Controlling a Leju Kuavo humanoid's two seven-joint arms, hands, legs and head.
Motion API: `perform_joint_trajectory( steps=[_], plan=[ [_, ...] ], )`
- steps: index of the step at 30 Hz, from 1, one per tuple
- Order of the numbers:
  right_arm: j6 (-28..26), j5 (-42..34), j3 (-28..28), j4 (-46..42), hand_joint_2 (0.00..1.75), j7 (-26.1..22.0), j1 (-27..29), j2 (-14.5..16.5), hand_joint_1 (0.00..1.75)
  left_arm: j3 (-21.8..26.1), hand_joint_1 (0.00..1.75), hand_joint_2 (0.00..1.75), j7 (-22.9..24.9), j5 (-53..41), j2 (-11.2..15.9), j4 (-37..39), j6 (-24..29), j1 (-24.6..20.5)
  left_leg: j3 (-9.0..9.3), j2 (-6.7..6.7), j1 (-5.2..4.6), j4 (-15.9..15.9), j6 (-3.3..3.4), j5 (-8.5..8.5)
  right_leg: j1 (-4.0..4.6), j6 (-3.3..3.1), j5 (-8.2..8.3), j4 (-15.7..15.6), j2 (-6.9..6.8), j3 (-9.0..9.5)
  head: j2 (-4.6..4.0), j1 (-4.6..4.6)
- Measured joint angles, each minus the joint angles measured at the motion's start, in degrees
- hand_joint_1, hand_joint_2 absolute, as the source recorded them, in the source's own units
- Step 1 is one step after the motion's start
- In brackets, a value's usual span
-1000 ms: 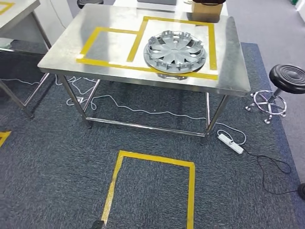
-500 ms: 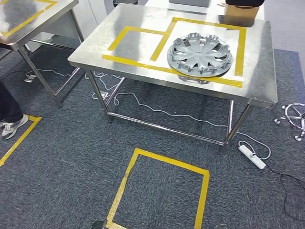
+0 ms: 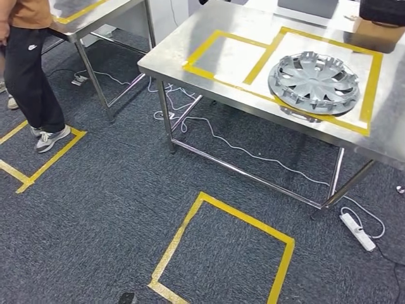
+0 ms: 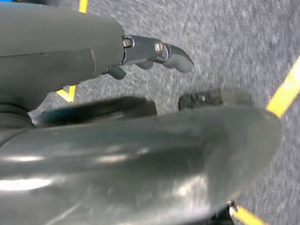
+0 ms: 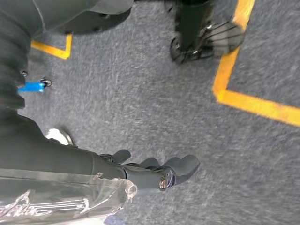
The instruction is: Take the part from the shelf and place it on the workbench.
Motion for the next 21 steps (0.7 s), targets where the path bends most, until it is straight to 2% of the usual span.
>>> perform_joint_trajectory(
  steps=[2, 3, 4, 5, 6, 7, 9, 10, 11, 13, 14, 15, 17, 18, 19, 20, 21],
  plan=[
    [0.33, 0.24, -0.34, 0.02, 1.75, -0.35, 0.04, 0.00, 0.00, 0.01, 0.00, 0.00, -0.05, -0.14, -0.01, -0.01, -0.07, -0.12, -0.01, -1.37, 0.16, -0.14, 0.42, 0.18, -0.18, 0.33, -3.61, 6.71, 3.15, -2.91, 0.00, 0.38],
    [0.58, 0.45, -0.42, 0.05, 1.75, -0.41, 0.17, 0.00, 0.00, 0.01, 0.00, 0.00, -0.07, -0.20, -0.01, -0.01, -0.10, -0.17, -0.05, -2.15, 0.14, -0.14, 0.52, 0.21, -0.18, 0.42, -5.23, 10.64, 3.81, -4.79, 0.00, 0.50],
    [0.81, 0.68, -0.46, 0.09, 1.75, -0.42, 0.30, 0.00, 0.00, 0.01, 0.00, 0.00, -0.07, -0.24, -0.01, 0.00, -0.14, -0.16, -0.06, -2.93, 0.12, -0.12, 0.56, 0.22, -0.18, 0.47, -5.97, 13.32, 4.04, -6.18, 0.00, 0.54],
    [0.98, 0.91, -0.48, 0.13, 1.75, -0.42, 0.41, 0.00, 0.00, 0.01, 0.00, 0.00, -0.07, -0.26, 0.00, 0.01, -0.16, -0.11, -0.04, -3.77, 0.11, -0.11, 0.53, 0.25, -0.19, 0.48, -5.59, 14.03, 4.13, -6.70, 0.00, 0.56],
    [1.08, 1.10, -0.48, 0.15, 1.75, -0.42, 0.47, 0.00, 0.00, 0.02, 0.00, 0.00, -0.07, -0.26, 0.00, 0.01, -0.16, -0.06, 0.00, -4.62, 0.12, -0.09, 0.48, 0.29, -0.24, 0.45, -4.09, 12.39, 4.27, -6.10, 0.00, 0.55],
    [1.10, 1.27, -0.48, 0.15, 1.75, -0.42, 0.46, 0.00, 0.00, 0.02, 0.00, 0.00, -0.07, -0.25, -0.01, 0.01, -0.17, -0.05, 0.05, -5.45, 0.16, -0.06, 0.36, 0.34, -0.36, 0.42, -1.90, 8.84, 4.72, -4.53, 0.00, 0.55],
    [1.15, 1.48, -0.48, 0.19, 1.75, -0.41, 0.43, 0.00, 0.00, 0.03, 0.00, 0.00, -0.06, -0.20, -0.01, 0.00, -0.17, -0.11, -0.09, -6.98, 0.18, 0.13, -0.11, 0.43, -0.90, 0.37, 1.19, 1.15, 7.80, -0.98, 0.00, 0.53],
    [1.16, 1.55, -0.47, 0.22, 1.75, -0.37, 0.43, 0.00, 0.00, 0.03, 0.00, 0.00, -0.05, -0.11, -0.01, 0.00, -0.16, -0.16, -0.30, -7.63, 0.21, 0.22, -0.47, 0.54, -1.07, 0.25, 1.75, -1.10, 9.13, 0.07, 0.00, 0.51],
    [1.16, 1.60, -0.48, 0.26, 1.75, -0.27, 0.43, -0.01, 0.00, 0.04, 0.00, 0.00, -0.04, -0.01, 0.00, 0.00, -0.16, -0.18, -0.55, -8.25, 0.29, 0.21, -0.89, 0.70, -1.11, 0.00, 1.67, -2.00, 10.01, 0.49, 0.00, 0.48],
    [1.04, 1.71, -0.50, 0.28, 1.75, -0.06, 0.45, -0.02, 0.00, 0.12, 0.00, 0.00, -0.04, 0.18, 0.01, 0.01, -0.15, -0.12, -0.95, -9.34, 0.60, 0.03, -1.73, 1.08, -0.88, -0.83, 1.88, -2.22, 8.96, 0.58, 0.00, 0.48],
    [0.98, 1.78, -0.52, 0.28, 1.75, 0.01, 0.41, -0.03, 0.00, 0.15, 0.00, 0.00, -0.04, 0.21, 0.01, 0.01, -0.15, -0.08, -1.18, -8.81, 0.62, 0.23, -2.04, 0.94, -0.82, -1.28, 2.03, -2.40, 8.23, 0.67, 0.00, 0.45],
    [0.94, 1.86, -0.53, 0.28, 1.75, 0.03, 0.38, -0.04, 0.00, 0.19, 0.00, 0.00, -0.04, 0.20, 0.01, 0.01, -0.17, -0.08, -1.79, -7.56, 0.58, 1.32, -2.28, 0.18, -0.81, -1.68, 2.20, -2.63, 7.42, 0.77, 0.00, 0.27],
    [0.96, 2.01, -0.54, 0.28, 1.75, 0.02, 0.41, -0.04, 0.00, 0.20, 0.00, 0.00, -0.06, 0.17, 0.00, 0.01, -0.25, -0.21, -4.69, -4.06, 0.39, 7.09, -2.61, -3.12, -0.63, -2.24, 2.27, -2.89, 5.62, 0.88, 0.00, -0.15],
    [0.95, 2.07, -0.54, 0.28, 1.75, 0.04, 0.52, -0.06, 0.00, 0.20, 0.00, 0.00, -0.07, 0.16, 0.01, 0.01, -0.27, -0.27, -6.69, -3.05, 0.40, 11.08, -2.75, -4.99, -0.50, -2.41, 2.23, -2.88, 4.61, 0.87, 0.00, -0.31],
    [0.94, 2.12, -0.55, 0.28, 1.75, 0.09, 0.63, -0.08, 0.00, 0.21, 0.00, 0.00, -0.07, 0.16, 0.02, 0.01, -0.25, -0.27, -8.32, -2.59, 0.42, 14.37, -2.85, -6.19, -0.38, -2.51, 2.16, -2.87, 3.59, 0.86, 0.00, -0.32],
    [0.94, 2.18, -0.55, 0.28, 1.75, 0.14, 0.67, -0.10, 0.00, 0.22, 0.00, 0.00, -0.07, 0.15, 0.04, 0.01, -0.20, -0.20, -9.09, -2.38, 0.44, 15.99, -2.88, -6.36, -0.29, -2.56, 2.11, -2.87, 2.67, 0.86, 0.00, -0.32],
    [0.93, 2.24, -0.56, 0.28, 1.75, 0.21, 0.64, -0.13, 0.00, 0.25, 0.00, 0.00, -0.07, 0.15, 0.08, 0.01, -0.14, -0.12, -8.76, -2.22, 0.44, 15.52, -2.85, -5.48, -0.23, -2.57, 2.05, -2.86, 1.85, 0.88, 0.00, -0.32]
  ],
)
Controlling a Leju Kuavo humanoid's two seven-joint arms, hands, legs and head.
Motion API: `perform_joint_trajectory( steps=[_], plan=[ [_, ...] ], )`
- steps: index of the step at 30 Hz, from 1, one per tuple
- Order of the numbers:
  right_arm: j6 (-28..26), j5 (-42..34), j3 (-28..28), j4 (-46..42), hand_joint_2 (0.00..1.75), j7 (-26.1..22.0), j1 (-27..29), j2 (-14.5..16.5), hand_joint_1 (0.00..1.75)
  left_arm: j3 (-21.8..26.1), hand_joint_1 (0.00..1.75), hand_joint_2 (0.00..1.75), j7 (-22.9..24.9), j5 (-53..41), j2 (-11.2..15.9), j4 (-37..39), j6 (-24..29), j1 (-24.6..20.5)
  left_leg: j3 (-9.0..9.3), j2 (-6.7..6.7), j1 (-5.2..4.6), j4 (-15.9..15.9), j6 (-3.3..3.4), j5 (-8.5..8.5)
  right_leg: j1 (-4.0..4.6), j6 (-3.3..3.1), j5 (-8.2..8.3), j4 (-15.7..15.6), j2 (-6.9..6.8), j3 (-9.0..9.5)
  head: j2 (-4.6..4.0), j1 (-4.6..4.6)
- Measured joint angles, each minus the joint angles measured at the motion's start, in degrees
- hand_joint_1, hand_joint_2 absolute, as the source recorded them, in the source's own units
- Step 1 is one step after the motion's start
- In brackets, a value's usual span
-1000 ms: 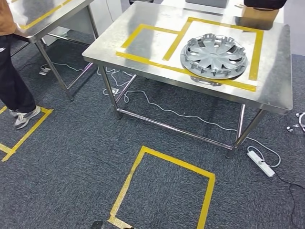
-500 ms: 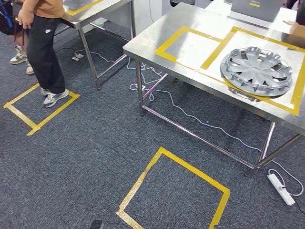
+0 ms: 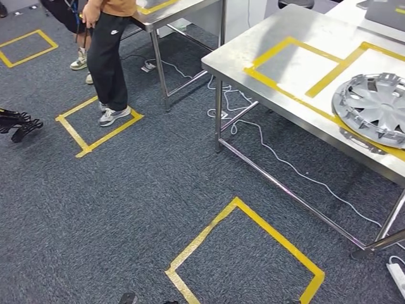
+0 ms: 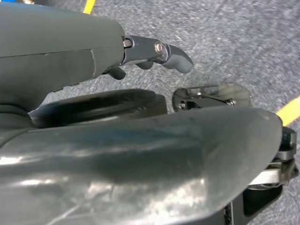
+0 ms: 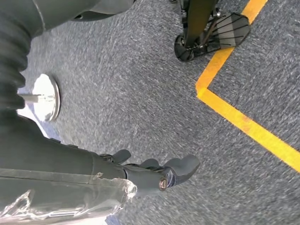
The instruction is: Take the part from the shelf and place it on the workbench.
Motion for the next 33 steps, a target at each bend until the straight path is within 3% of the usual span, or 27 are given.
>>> perform_joint_trajectory(
  steps=[1, 3, 5, 7, 8, 10, 12, 13, 14, 15, 16, 18, 20, 21, 23, 25, 27, 29, 30, 31, 32, 33],
  plan=[
    [0.00, 0.04, 0.00, 0.00, 1.75, 0.07, -0.08, -0.01, 0.00, 0.03, 0.00, 0.00, 0.01, 0.03, 0.05, 0.00, 0.09, 0.06, 1.53, 0.38, -0.03, -2.66, 0.11, 1.73, 0.03, 0.06, -0.06, 0.00, -0.74, 0.08, 0.00, -0.01],
    [-0.01, 0.15, 0.00, 0.00, 1.75, 0.21, -0.20, -0.01, 0.00, 0.16, 0.00, 0.00, 0.21, 0.33, 0.11, 0.00, 0.43, 0.00, 5.99, 2.86, -0.32, -10.43, 0.48, 4.91, 0.28, 0.42, -0.37, 0.11, -2.01, 0.32, 0.00, -0.08],
    [-0.06, 0.22, -0.01, 0.00, 1.75, 0.38, -0.19, -0.01, 0.00, 0.67, 0.00, 0.00, 0.68, 0.99, 0.07, 0.00, 0.91, -0.19, 8.36, 4.64, -0.66, -14.84, 1.16, 5.70, 0.65, 0.96, -0.73, 0.16, -3.12, 0.46, 0.00, -0.08],
    [-0.10, 0.24, -0.03, 0.00, 1.75, 0.51, -0.28, 0.00, 0.00, 1.24, 0.00, 0.00, 1.04, 1.54, 0.03, 0.00, 1.19, -0.12, 8.40, 3.74, -0.76, -15.35, 1.92, 5.52, 0.76, 1.50, -0.94, -0.01, -4.29, 0.85, 0.00, 0.01],
    [-0.11, 0.25, -0.03, 0.00, 1.75, 0.54, -0.40, 0.01, 0.00, 1.41, 0.00, 0.00, 1.11, 1.66, 0.04, 0.00, 1.25, 0.03, 8.46, 3.12, -0.68, -15.49, 2.25, 5.58, 0.67, 1.80, -1.22, 0.15, -4.14, 1.07, 0.00, 0.12],
    [-0.10, 0.28, -0.06, 0.01, 1.75, 0.56, -0.56, 0.02, 0.00, 1.56, 0.00, 0.00, 1.16, 1.63, 0.02, 0.00, 1.22, 0.12, 8.63, 1.89, -0.41, -15.75, 2.87, 5.80, 0.42, 2.32, -3.21, 3.15, -1.69, -0.07, 0.00, 0.44],
    [-0.09, 0.34, -0.16, 0.02, 1.75, 0.64, -0.45, 0.02, 0.00, 1.64, 0.00, 0.00, 1.16, 1.28, -0.03, 0.00, 0.97, -0.04, 8.62, 0.56, -0.30, -15.77, 3.24, 5.87, 0.21, 2.64, -6.78, 10.63, 1.31, -3.70, 0.00, 0.84],
    [-0.07, 0.39, -0.22, 0.02, 1.75, 0.75, -0.30, 0.02, 0.00, 1.68, 0.00, 0.00, 1.16, 1.05, -0.06, 0.00, 0.81, -0.09, 8.60, -0.23, -0.31, -15.77, 3.31, 5.86, 0.17, 2.74, -8.07, 14.33, 1.92, -5.64, 0.00, 0.93],
    [-0.04, 0.46, -0.28, 0.03, 1.75, 0.92, -0.16, 0.02, 0.00, 1.72, 0.00, 0.00, 1.16, 0.88, -0.07, 0.00, 0.68, -0.08, 8.61, -1.05, -0.31, -15.75, 3.33, 5.86, 0.17, 2.80, -8.31, 16.37, 2.16, -6.88, 0.00, 0.98],
    [-0.01, 0.56, -0.32, 0.03, 1.75, 1.11, -0.05, 0.02, 0.00, 1.77, 0.00, 0.00, 1.16, 0.77, -0.08, 0.00, 0.61, -0.03, 8.64, -1.91, -0.30, -15.72, 3.30, 5.88, 0.11, 2.83, -7.35, 16.13, 2.28, -7.08, 0.00, 1.02],
    [0.02, 0.69, -0.34, 0.04, 1.75, 1.27, -0.02, 0.02, 0.00, 1.84, 0.00, 0.00, 1.15, 0.69, -0.09, 0.00, 0.51, 0.00, 8.68, -2.78, -0.26, -15.67, 3.19, 5.90, -0.04, 2.88, -5.38, 13.59, 2.57, -6.14, 0.00, 1.01],
    [0.08, 0.92, -0.37, 0.08, 1.75, 1.50, -0.07, 0.06, 0.00, 1.96, 0.00, 0.00, 1.09, 0.64, -0.09, 0.00, 0.30, -0.05, 8.65, -4.40, -0.18, -15.41, 2.72, 5.89, -0.62, 3.11, -1.52, 5.75, 5.00, -2.74, 0.00, 1.03],
    [0.13, 1.01, -0.38, 0.19, 1.75, 1.71, -0.12, 0.18, 0.00, 2.03, 0.00, 0.00, 0.96, 0.63, -0.06, 0.00, 0.07, -0.18, 8.29, -5.70, -0.13, -15.18, 2.01, 6.02, -0.99, 2.90, -0.39, 1.39, 7.39, -0.70, 0.00, 1.01],
    [0.13, 1.03, -0.40, 0.24, 1.75, 1.83, -0.15, 0.22, 0.00, 2.07, 0.00, 0.00, 0.89, 0.64, -0.04, 0.00, 0.00, -0.17, 8.07, -6.27, -0.04, -15.24, 1.59, 6.21, -0.89, 2.54, -0.58, 1.05, 7.71, -0.52, 0.00, 1.00],
    [0.07, 1.08, -0.47, 0.26, 1.75, 1.98, -0.22, 0.25, 0.00, 2.15, 0.00, 0.00, 0.82, 0.65, -0.03, 0.00, -0.05, 0.01, 7.74, -6.87, 0.27, -15.43, 0.91, 6.49, -0.62, 1.62, -0.22, 0.93, 6.45, -0.43, 0.00, 1.00],
    [0.03, 1.15, -0.61, 0.26, 1.75, 2.03, -0.22, 0.27, 0.00, 2.20, 0.00, 0.00, 0.80, 0.66, -0.02, 0.00, -0.07, 0.03, 6.47, -4.46, 0.14, -13.13, 0.49, 4.92, -0.52, 0.81, 0.06, 0.69, 4.93, -0.38, 0.00, 0.67],
    [0.00, 1.21, -0.76, 0.26, 1.75, 2.09, -0.05, 0.27, 0.00, 2.21, 0.00, 0.00, 0.78, 0.66, -0.05, 0.00, -0.09, -0.14, 3.07, -1.13, -0.08, -6.16, 0.28, 1.14, -0.30, 0.29, 0.03, 0.61, 3.11, -0.42, 0.00, 0.25],
    [-0.05, 1.23, -0.89, 0.26, 1.75, 2.17, 0.12, 0.26, 0.00, 2.21, 0.00, 0.00, 0.75, 0.66, -0.04, 0.00, -0.11, -0.14, -0.10, -0.21, -0.08, 0.44, 0.24, -1.29, -0.03, 0.07, -0.07, 0.61, 1.17, -0.48, 0.00, 0.15],
    [-0.08, 1.23, -0.92, 0.26, 1.75, 2.19, 0.09, 0.26, 0.00, 2.22, 0.00, 0.00, 0.73, 0.66, -0.03, 0.00, -0.12, -0.06, -0.33, -0.10, -0.09, 1.14, 0.31, -0.99, 0.06, 0.03, -0.11, 0.61, 0.31, -0.48, 0.00, 0.15],
    [-0.08, 1.23, -0.95, 0.26, 1.75, 2.21, 0.01, 0.27, 0.00, 2.22, 0.00, 0.00, 0.69, 0.66, -0.01, 0.00, -0.12, 0.01, 0.63, 0.05, -0.12, -0.43, 0.45, 0.31, 0.13, 0.02, -0.15, 0.61, -0.47, -0.43, 0.00, 0.15],
    [-0.08, 1.24, -0.97, 0.26, 1.75, 2.21, -0.08, 0.28, 0.00, 2.23, 0.00, 0.00, 0.66, 0.66, 0.00, 0.00, -0.12, 0.05, 2.53, 0.66, -0.21, -3.66, 0.65, 2.09, 0.17, 0.06, -0.22, 0.61, -1.17, -0.33, 0.00, 0.15],
    [-0.07, 1.25, -0.99, 0.26, 1.75, 2.21, -0.14, 0.30, 0.00, 2.23, 0.00, 0.00, 0.61, 0.65, 0.00, 0.00, -0.12, 0.02, 4.88, 2.21, -0.39, -7.59, 0.89, 3.69, 0.30, 0.19, -0.34, 0.63, -1.82, -0.21, 0.00, 0.13]
  ],
)
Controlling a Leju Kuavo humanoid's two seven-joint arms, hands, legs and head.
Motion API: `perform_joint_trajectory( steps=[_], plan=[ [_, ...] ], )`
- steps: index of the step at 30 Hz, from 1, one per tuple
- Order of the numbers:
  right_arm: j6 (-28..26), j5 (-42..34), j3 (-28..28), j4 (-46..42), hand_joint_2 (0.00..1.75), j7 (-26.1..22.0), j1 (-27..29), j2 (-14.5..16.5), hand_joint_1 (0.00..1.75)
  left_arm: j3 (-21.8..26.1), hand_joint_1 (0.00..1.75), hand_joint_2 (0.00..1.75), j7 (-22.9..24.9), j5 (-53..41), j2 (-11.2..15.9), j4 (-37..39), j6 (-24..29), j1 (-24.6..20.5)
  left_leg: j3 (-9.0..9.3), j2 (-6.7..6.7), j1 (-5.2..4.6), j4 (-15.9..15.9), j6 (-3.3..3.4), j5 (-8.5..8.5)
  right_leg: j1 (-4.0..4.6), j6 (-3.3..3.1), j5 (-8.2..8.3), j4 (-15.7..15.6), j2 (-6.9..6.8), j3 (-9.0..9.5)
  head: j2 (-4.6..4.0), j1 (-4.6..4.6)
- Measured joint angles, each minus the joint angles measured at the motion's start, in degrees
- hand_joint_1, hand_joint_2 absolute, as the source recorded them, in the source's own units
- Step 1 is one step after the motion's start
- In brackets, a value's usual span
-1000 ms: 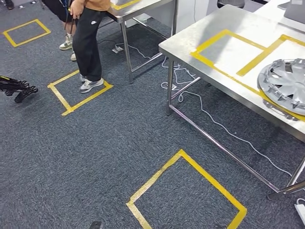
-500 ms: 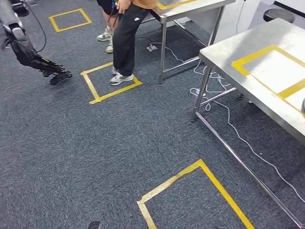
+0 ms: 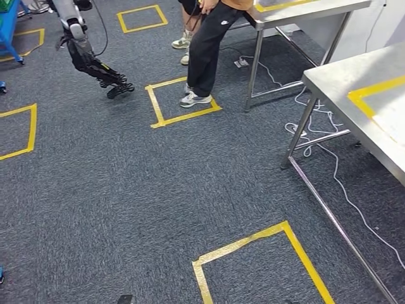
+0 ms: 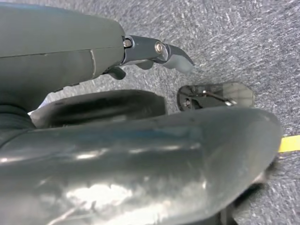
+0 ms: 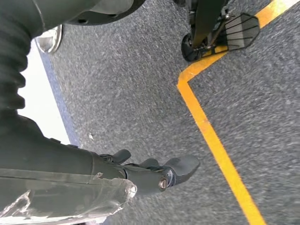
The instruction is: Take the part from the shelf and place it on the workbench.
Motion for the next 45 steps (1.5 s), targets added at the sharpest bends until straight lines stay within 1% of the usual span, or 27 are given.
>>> perform_joint_trajectory(
  steps=[2, 3, 5, 7, 9, 10, 11, 12, 14, 16, 18, 20, 21, 23, 25, 27, 28, 30, 31, 33, 34, 36, 38, 40, 42, 43, 45],
  plan=[
    [0.00, 0.01, -0.06, 0.00, 1.75, -0.01, 0.00, 0.01, 0.00, 0.00, 0.00, 0.00, -0.10, -0.01, -0.02, 0.00, 0.00, -0.20, 3.28, 2.56, -0.38, -5.91, 0.54, 1.40, 0.36, 0.47, -0.37, 0.13, -1.17, 0.15, 0.00, 0.03],
    [0.00, 0.02, -0.09, 0.00, 1.75, 0.00, -0.01, 0.01, 0.00, 0.00, 0.00, 0.00, -0.15, -0.02, -0.03, 0.00, 0.00, -0.24, 3.83, 3.10, -0.54, -7.09, 0.78, 1.36, 0.53, 0.72, -0.51, 0.13, -1.78, 0.27, 0.00, 0.08],
    [-0.01, 0.04, -0.14, 0.00, 1.75, 0.00, -0.18, 0.02, 0.00, 0.01, 0.00, 0.00, -0.21, -0.02, -0.02, 0.00, 0.00, -0.12, 3.79, 1.79, -0.54, -7.59, 1.32, 1.40, 0.55, 1.24, -0.72, 0.01, -2.92, 0.67, 0.00, 0.21],
    [-0.01, 0.09, -0.19, 0.00, 1.75, -0.02, -0.35, 0.05, 0.00, 0.04, 0.00, 0.00, -0.22, -0.02, -0.03, 0.00, 0.00, -0.01, 3.94, 0.44, -0.25, -7.84, 1.89, 1.64, 0.30, 1.86, -2.11, 1.77, -1.13, 0.13, 0.00, 0.40],
    [-0.02, 0.12, -0.26, 0.00, 1.75, -0.03, -0.33, 0.05, 0.00, 0.06, 0.00, 0.00, -0.23, -0.02, -0.08, 0.00, 0.00, -0.12, 4.00, -0.95, 0.00, -7.93, 2.32, 1.79, 0.04, 2.33, -5.45, 8.21, 2.37, -2.76, 0.00, 0.78],
    [-0.04, 0.11, -0.29, 0.01, 1.75, 0.01, -0.23, 0.05, 0.00, 0.07, 0.00, 0.00, -0.24, -0.02, -0.09, 0.00, 0.00, -0.18, 3.96, -1.78, 0.02, -7.93, 2.43, 1.80, -0.02, 2.44, -7.09, 12.26, 3.37, -4.79, 0.00, 0.90],
    [-0.08, 0.11, -0.32, 0.02, 1.75, 0.05, -0.10, 0.05, 0.00, 0.07, 0.00, 0.00, -0.24, -0.02, -0.10, 0.00, 0.00, -0.17, 3.94, -2.63, 0.03, -7.92, 2.46, 1.82, -0.04, 2.51, -7.94, 15.32, 3.80, -6.46, 0.00, 0.98],
    [-0.14, 0.10, -0.33, 0.03, 1.75, 0.09, 0.01, 0.05, 0.00, 0.07, 0.00, 0.00, -0.24, -0.02, -0.10, 0.00, -0.01, -0.12, 3.95, -3.51, 0.04, -7.90, 2.44, 1.83, -0.06, 2.54, -7.66, 16.49, 3.99, -7.31, 0.00, 1.02],
    [-0.27, 0.11, -0.36, 0.06, 1.75, 0.15, 0.11, 0.05, 0.00, 0.08, 0.00, 0.00, -0.24, -0.02, -0.11, 0.00, -0.02, -0.05, 4.07, -5.25, 0.12, -7.85, 2.28, 1.86, -0.24, 2.54, -4.11, 12.15, 4.49, -5.77, 0.00, 1.03],
    [-0.35, 0.12, -0.37, 0.08, 1.75, 0.15, -0.04, 0.08, 0.00, 0.09, 0.00, 0.00, -0.24, -0.03, -0.12, 0.00, -0.03, -0.09, 4.01, -6.77, 0.23, -7.66, 1.74, 1.85, -0.72, 2.60, -0.76, 4.46, 7.06, -2.44, 0.00, 1.03],
    [-0.39, 0.12, -0.37, 0.10, 1.75, 0.15, -0.17, 0.25, 0.00, 0.09, 0.00, 0.00, -0.24, -0.02, -0.07, 0.00, -0.04, -0.15, 3.56, -7.98, 0.29, -7.48, 0.96, 2.01, -1.03, 2.19, 0.04, 0.89, 9.17, -0.89, 0.00, 0.98],
    [-0.45, 0.13, -0.40, 0.11, 1.75, 0.16, -0.20, 0.37, 0.00, 0.10, 0.00, 0.00, -0.24, -0.02, -0.01, 0.00, -0.04, -0.06, 3.09, -9.01, 0.49, -7.60, 0.31, 2.35, -0.84, 1.36, 0.16, 0.76, 8.56, -0.84, 0.00, 0.90],
    [-0.48, 0.15, -0.44, 0.11, 1.75, 0.16, -0.19, 0.37, 0.00, 0.11, 0.00, 0.00, -0.24, -0.02, 0.00, 0.00, -0.04, 0.02, 2.88, -8.61, 0.54, -7.47, 0.06, 2.24, -0.73, 0.96, 0.28, 0.70, 7.91, -0.83, 0.00, 0.90],
    [-0.62, 0.18, -0.51, 0.11, 1.75, 0.16, -0.13, 0.39, 0.00, 0.13, 0.00, 0.00, -0.24, -0.03, -0.01, 0.00, -0.01, 0.01, 1.45, -6.11, 0.42, -4.57, -0.32, 0.24, -0.59, 0.20, 0.46, 0.54, 6.40, -0.81, 0.00, 0.55],
    [-1.16, 0.19, -0.64, 0.11, 1.75, 0.25, 0.08, 0.42, 0.00, 0.13, 0.00, 0.00, -0.24, -0.04, -0.02, 0.00, 0.05, -0.14, -1.92, -3.30, 0.25, 2.54, -0.47, -3.57, -0.34, -0.26, 0.37, 0.51, 4.71, -0.85, 0.00, 0.14],
    [-1.81, 0.20, -0.83, 0.11, 1.75, 0.39, 0.22, 0.41, 0.00, 0.14, 0.00, 0.00, -0.24, -0.03, -0.01, 0.00, 0.10, -0.13, -4.56, -2.55, 0.24, 8.08, -0.41, -5.40, -0.09, -0.50, 0.23, 0.51, 2.83, -0.85, 0.00, 0.11],
    [-1.98, 0.20, -0.90, 0.11, 1.75, 0.43, 0.19, 0.41, 0.00, 0.14, 0.00, 0.00, -0.24, -0.02, 0.00, 0.00, 0.11, -0.07, -4.56, -2.41, 0.21, 8.24, -0.28, -4.81, -0.01, -0.58, 0.17, 0.51, 2.00, -0.81, 0.00, 0.11],
    [-2.05, 0.21, -1.02, 0.11, 1.75, 0.45, 0.01, 0.43, 0.00, 0.16, 0.00, 0.00, -0.24, -0.02, 0.01, 0.00, 0.13, -0.01, -1.50, -1.17, -0.07, 2.84, 0.24, -1.42, 0.07, -0.53, 0.02, 0.51, 0.57, -0.58, 0.00, 0.10],
    [-2.04, 0.21, -1.08, 0.11, 1.75, 0.46, -0.04, 0.44, 0.00, 0.17, 0.00, 0.00, -0.24, -0.02, 0.01, 0.00, 0.13, -0.05, 0.58, 0.40, -0.38, -0.92, 0.56, 0.08, 0.23, -0.36, -0.14, 0.60, -0.06, -0.44, 0.00, 0.09],
    [-2.01, 0.21, -1.19, 0.11, 1.75, 0.46, -0.02, 0.44, 0.00, 0.17, 0.00, 0.00, -0.25, -0.02, -0.01, 0.00, 0.14, -0.29, 3.26, 2.69, -0.89, -6.04, 1.16, 1.29, 0.53, 0.11, -0.50, 0.72, -1.36, -0.26, 0.00, 0.05],
    [-1.99, 0.21, -1.23, 0.11, 1.75, 0.48, -0.04, 0.44, 0.00, 0.17, 0.00, 0.00, -0.25, -0.02, -0.02, 0.00, 0.15, -0.36, 3.58, 2.82, -1.03, -6.95, 1.33, 1.20, 0.67, 0.36, -0.65, 0.71, -2.05, -0.17, 0.00, 0.06],
    [-1.98, 0.23, -1.32, 0.10, 1.75, 0.52, -0.25, 0.44, 0.00, 0.19, 0.00, 0.00, -0.26, -0.02, -0.04, 0.00, 0.15, -0.22, 3.64, 1.36, -0.86, -7.42, 1.75, 1.24, 0.65, 0.92, -0.98, 0.73, -2.59, 0.12, 0.00, 0.16],
    [-1.97, 0.27, -1.38, 0.09, 1.75, 0.54, -0.42, 0.44, 0.00, 0.22, 0.00, 0.00, -0.26, -0.02, -0.08, 0.00, 0.15, -0.07, 3.85, 0.05, -0.46, -7.73, 2.24, 1.48, 0.40, 1.58, -2.81, 3.43, 0.02, -0.84, 0.00, 0.38],
    [-1.96, 0.28, -1.43, 0.10, 1.75, 0.55, -0.30, 0.44, 0.00, 0.24, 0.00, 0.00, -0.26, -0.02, -0.12, 0.00, 0.15, -0.18, 3.88, -1.26, -0.22, -7.77, 2.59, 1.59, 0.10, 2.07, -6.24, 10.37, 3.10, -4.12, 0.00, 0.71],
    [-1.96, 0.27, -1.49, 0.11, 1.75, 0.58, -0.04, 0.44, 0.00, 0.24, 0.00, 0.00, -0.26, -0.02, -0.14, 0.00, 0.15, -0.20, 3.92, -2.88, -0.16, -7.75, 2.69, 1.60, -0.01, 2.32, -7.99, 16.25, 3.88, -7.28, 0.00, 0.85],
    [-1.96, 0.27, -1.52, 0.11, 1.75, 0.59, 0.05, 0.44, 0.00, 0.24, 0.00, 0.00, -0.26, -0.02, -0.14, 0.00, 0.15, -0.14, 3.97, -3.69, -0.13, -7.73, 2.66, 1.61, -0.04, 2.37, -7.36, 16.61, 3.99, -7.72, 0.00, 0.89],
    [-1.97, 0.27, -1.55, 0.11, 1.75, 0.59, 0.07, 0.44, 0.00, 0.25, 0.00, 0.00, -0.26, -0.02, -0.15, 0.00, 0.15, -0.09, 4.13, -5.43, 0.06, -7.64, 2.39, 1.60, -0.31, 2.49, -3.27, 10.76, 4.95, -5.41, 0.00, 0.89]
  ],
)
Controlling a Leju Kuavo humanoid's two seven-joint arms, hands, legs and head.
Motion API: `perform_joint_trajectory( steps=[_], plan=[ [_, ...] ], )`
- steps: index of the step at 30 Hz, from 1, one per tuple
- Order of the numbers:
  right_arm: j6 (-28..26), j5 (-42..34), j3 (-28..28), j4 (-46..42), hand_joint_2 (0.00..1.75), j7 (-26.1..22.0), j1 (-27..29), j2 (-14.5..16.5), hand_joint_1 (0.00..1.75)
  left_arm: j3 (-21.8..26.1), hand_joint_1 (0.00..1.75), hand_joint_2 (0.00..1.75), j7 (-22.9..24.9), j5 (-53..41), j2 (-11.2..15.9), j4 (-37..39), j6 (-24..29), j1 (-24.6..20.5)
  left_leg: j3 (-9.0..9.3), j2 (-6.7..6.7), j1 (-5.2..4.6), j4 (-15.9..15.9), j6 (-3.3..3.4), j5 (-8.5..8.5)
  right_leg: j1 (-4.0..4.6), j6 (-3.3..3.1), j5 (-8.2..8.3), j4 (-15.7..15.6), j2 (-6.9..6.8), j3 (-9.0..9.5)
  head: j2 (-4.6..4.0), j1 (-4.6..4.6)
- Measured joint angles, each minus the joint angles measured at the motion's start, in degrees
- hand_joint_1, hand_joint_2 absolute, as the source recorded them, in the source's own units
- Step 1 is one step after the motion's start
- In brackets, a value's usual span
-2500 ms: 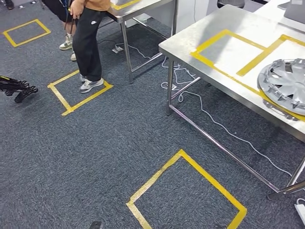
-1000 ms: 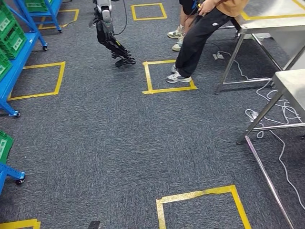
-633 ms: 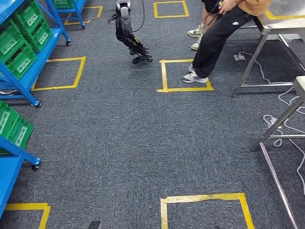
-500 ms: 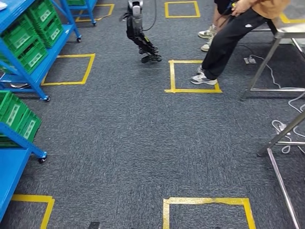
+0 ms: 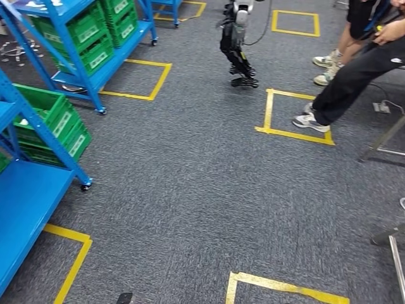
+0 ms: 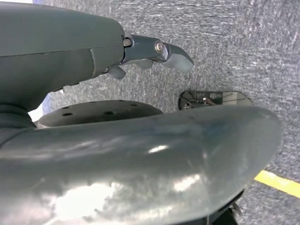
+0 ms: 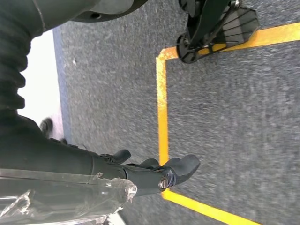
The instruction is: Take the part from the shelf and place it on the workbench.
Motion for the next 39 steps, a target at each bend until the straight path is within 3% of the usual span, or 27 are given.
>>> perform_joint_trajectory(
  steps=[2, 3, 4, 6, 8, 10, 12, 13, 14, 15, 17, 19, 21, 22, 24, 26, 28, 29, 30, 32, 34, 35, 36, 37, 39],
  plan=[
    [0.00, 0.00, -0.03, 0.02, 1.75, 0.00, -0.02, 0.04, 0.00, 0.00, 0.00, 0.00, 0.00, 0.00, 0.01, 0.00, 0.00, -0.10, -0.05, -1.56, 0.09, 0.23, -0.58, -0.04, -0.55, 0.06, 3.06, -7.31, 2.72, 3.27, 0.00, 0.02],
    [0.01, 0.00, -0.04, 0.03, 1.75, 0.00, -0.05, 0.06, 0.00, -0.01, 0.00, 0.00, 0.00, 0.00, 0.01, 0.00, 0.00, -0.12, -0.21, -2.18, 0.10, 0.27, -0.94, 0.01, -0.70, -0.08, 3.47, -9.15, 3.70, 4.15, 0.00, 0.03],
    [0.01, 0.00, -0.06, 0.04, 1.75, 0.00, -0.11, 0.08, 0.00, -0.01, 0.00, 0.00, 0.00, 0.00, 0.02, 0.00, 0.00, -0.09, -0.40, -2.77, 0.14, 0.21, -1.35, 0.16, -0.68, -0.40, 3.40, -9.80, 4.13, 4.46, 0.00, 0.03],
    [0.05, 0.03, -0.09, 0.04, 1.75, -0.01, -0.28, 0.10, 0.00, 0.01, 0.00, 0.00, 0.00, 0.00, 0.05, 0.00, 0.02, 0.09, -0.73, -3.55, 0.35, 0.00, -2.07, 0.44, -0.51, -1.26, 3.66, -10.06, 3.02, 4.62, 0.00, 0.03],
    [0.13, 0.11, -0.12, 0.04, 1.75, -0.04, -0.34, 0.14, 0.00, 0.02, 0.00, 0.00, 0.00, -0.03, 0.07, 0.00, 0.03, 0.12, -1.76, -1.37, 0.25, 1.86, -2.60, -0.94, -0.50, -2.06, 3.90, -10.33, 1.62, 4.68, 0.00, -0.37],
    [0.16, 0.25, -0.14, 0.04, 1.75, -0.08, -0.16, 0.16, 0.00, 0.01, 0.00, 0.00, 0.00, -0.21, 0.07, 0.00, -0.01, -0.05, -4.87, 1.94, 0.09, 8.22, -2.98, -4.55, -0.34, -2.60, 3.86, -10.45, -0.07, 4.68, 0.00, -0.86],
    [0.15, 0.38, -0.17, 0.04, 1.75, -0.10, 0.04, 0.12, 0.00, 0.00, 0.00, 0.00, 0.00, -0.42, 0.07, 0.00, -0.04, -0.08, -8.27, 2.96, 0.15, 15.13, -3.18, -7.18, -0.12, -2.85, 3.72, -10.44, -1.93, 4.67, 0.00, -0.94],
    [0.13, 0.42, -0.19, 0.04, 1.75, -0.10, 0.04, 0.10, 0.00, 0.00, 0.00, 0.00, 0.01, -0.48, 0.08, 0.00, -0.05, -0.02, -8.84, 3.09, 0.16, 16.32, -3.18, -7.04, -0.04, -2.91, 3.66, -10.44, -2.76, 4.69, 0.00, -0.95],
    [0.11, 0.45, -0.19, 0.04, 1.75, -0.11, -0.03, 0.09, 0.00, 0.01, 0.00, 0.00, 0.01, -0.50, 0.09, 0.00, -0.04, 0.04, -8.24, 3.24, 0.15, 15.25, -3.10, -5.81, 0.01, -2.91, 3.59, -10.44, -3.52, 4.77, 0.00, -0.95],
    [0.08, 0.48, -0.19, 0.04, 1.75, -0.13, -0.12, 0.09, 0.00, 0.01, 0.00, 0.00, 0.01, -0.50, 0.10, 0.00, -0.04, 0.07, -6.58, 3.76, 0.09, 12.22, -2.93, -3.88, 0.05, -2.85, 3.50, -10.44, -4.22, 4.91, 0.00, -0.96],
    [0.03, 0.52, -0.20, 0.04, 1.75, -0.17, -0.22, 0.09, 0.00, 0.00, 0.00, 0.00, -0.03, -0.51, 0.07, 0.00, -0.06, -0.05, -2.43, 6.50, -0.29, 4.52, -2.37, -0.74, 0.29, -2.48, 3.17, -10.34, -5.45, 5.24, 0.00, -1.04],
    [-0.03, 0.56, -0.22, 0.04, 1.75, -0.20, -0.23, 0.09, 0.00, -0.01, 0.00, 0.00, -0.11, -0.52, -0.04, 0.00, -0.11, -0.30, -0.56, 8.27, -0.65, 0.67, -1.80, -0.10, 0.66, -1.95, 2.87, -10.32, -6.59, 5.46, 0.00, -1.04],
    [-0.07, 0.66, -0.25, 0.04, 1.75, -0.22, -0.41, 0.09, 0.00, 0.00, 0.00, 0.00, -0.21, -0.52, -0.14, 0.00, -0.16, -0.29, -0.59, 7.15, -0.65, 0.23, -1.28, -0.16, 0.78, -1.41, 2.69, -10.51, -7.87, 5.76, 0.00, -0.96],
    [-0.05, 0.77, -0.25, 0.04, 1.75, -0.25, -0.55, 0.09, 0.00, 0.01, 0.00, 0.00, -0.25, -0.52, -0.18, 0.00, -0.16, -0.19, -0.54, 6.47, -0.52, 0.07, -1.02, -0.07, 0.70, -1.07, 2.39, -10.32, -7.56, 5.83, 0.00, -0.89],
    [-0.01, 1.03, -0.26, 0.04, 1.75, -0.33, -0.71, 0.09, 0.00, 0.01, 0.00, 0.00, -0.26, -0.58, -0.26, 0.00, -0.15, -0.15, -0.35, 5.19, -0.13, -0.21, -0.42, 0.19, 0.45, -0.43, 0.32, -7.23, -4.81, 4.63, 0.00, -0.60],
    [0.04, 1.25, -0.26, 0.04, 1.75, -0.26, -0.56, 0.09, 0.00, -0.04, 0.00, 0.00, -0.28, -0.96, -0.30, 0.00, -0.15, -0.31, -0.39, 3.83, 0.01, -0.22, -0.05, 0.26, 0.22, -0.02, -3.18, 0.26, -1.73, 1.04, 0.00, -0.23],
    [0.10, 1.57, -0.26, 0.04, 1.75, -0.09, -0.23, 0.08, 0.00, -0.10, 0.00, 0.00, -0.31, -1.47, -0.31, 0.00, -0.17, -0.32, -0.38, 2.15, 0.03, -0.18, 0.02, 0.28, 0.14, 0.21, -4.45, 5.59, -1.01, -1.94, 0.00, -0.12],
    [0.13, 1.79, -0.26, 0.04, 1.75, -0.02, -0.12, 0.07, 0.00, -0.11, 0.00, 0.00, -0.31, -1.62, -0.31, 0.00, -0.19, -0.27, -0.33, 1.28, 0.07, -0.15, -0.02, 0.29, 0.07, 0.26, -3.35, 5.07, -0.90, -1.98, 0.00, -0.11],
    [0.16, 2.03, -0.26, 0.04, 1.75, 0.03, -0.05, 0.07, 0.00, -0.12, 0.00, 0.00, -0.31, -1.75, -0.31, 0.00, -0.16, -0.24, -0.28, 0.40, 0.15, -0.10, -0.14, 0.30, -0.06, 0.31, -1.34, 2.36, -0.63, -0.93, 0.00, -0.11],
    [0.19, 2.47, -0.26, 0.04, 1.75, 0.10, -0.07, 0.07, 0.00, -0.13, 0.00, 0.00, -0.33, -1.90, -0.28, 0.00, -0.05, -0.26, -0.30, -1.20, 0.27, 0.17, -0.66, 0.26, -0.53, 0.42, 2.46, -5.34, 1.30, 2.47, 0.00, -0.08],
    [0.20, 2.76, -0.26, 0.04, 1.75, 0.16, -0.12, 0.08, 0.00, -0.14, 0.00, 0.00, -0.39, -1.93, -0.23, 0.00, 0.03, -0.32, -0.60, -2.44, 0.30, 0.33, -1.44, 0.37, -0.78, 0.05, 3.57, -9.51, 3.09, 4.42, 0.00, -0.08],
    [0.19, 2.87, -0.26, 0.04, 1.75, 0.19, -0.17, 0.07, 0.00, -0.14, 0.00, 0.00, -0.41, -1.82, -0.19, 0.00, 0.04, -0.27, -0.79, -2.98, 0.35, 0.24, -1.89, 0.54, -0.70, -0.34, 3.42, -9.94, 3.35, 4.64, 0.00, -0.08],
    [0.18, 2.94, -0.27, 0.03, 1.75, 0.19, -0.21, 0.04, 0.00, -0.11, 0.00, 0.00, -0.44, -1.60, -0.16, 0.00, 0.05, -0.18, -0.93, -3.48, 0.47, 0.05, -2.25, 0.77, -0.62, -0.84, 3.61, -9.95, 2.78, 4.67, 0.00, -0.10],
    [0.17, 3.00, -0.29, 0.03, 1.75, 0.20, -0.26, 0.02, 0.00, -0.08, 0.00, 0.00, -0.46, -1.32, -0.12, 0.00, 0.05, -0.10, -1.05, -3.15, 0.51, 0.03, -2.57, 0.76, -0.58, -1.28, 3.78, -10.03, 2.21, 4.72, 0.00, -0.08],
    [0.18, 3.10, -0.32, 0.03, 1.75, 0.17, -0.23, 0.01, 0.00, -0.01, 0.00, 0.00, -0.54, -0.77, -0.07, 0.00, 0.05, -0.14, -2.32, -0.48, 0.36, 2.50, -3.10, -1.00, -0.60, -2.08, 4.04, -10.29, 0.87, 4.71, 0.00, -0.49]
  ],
)
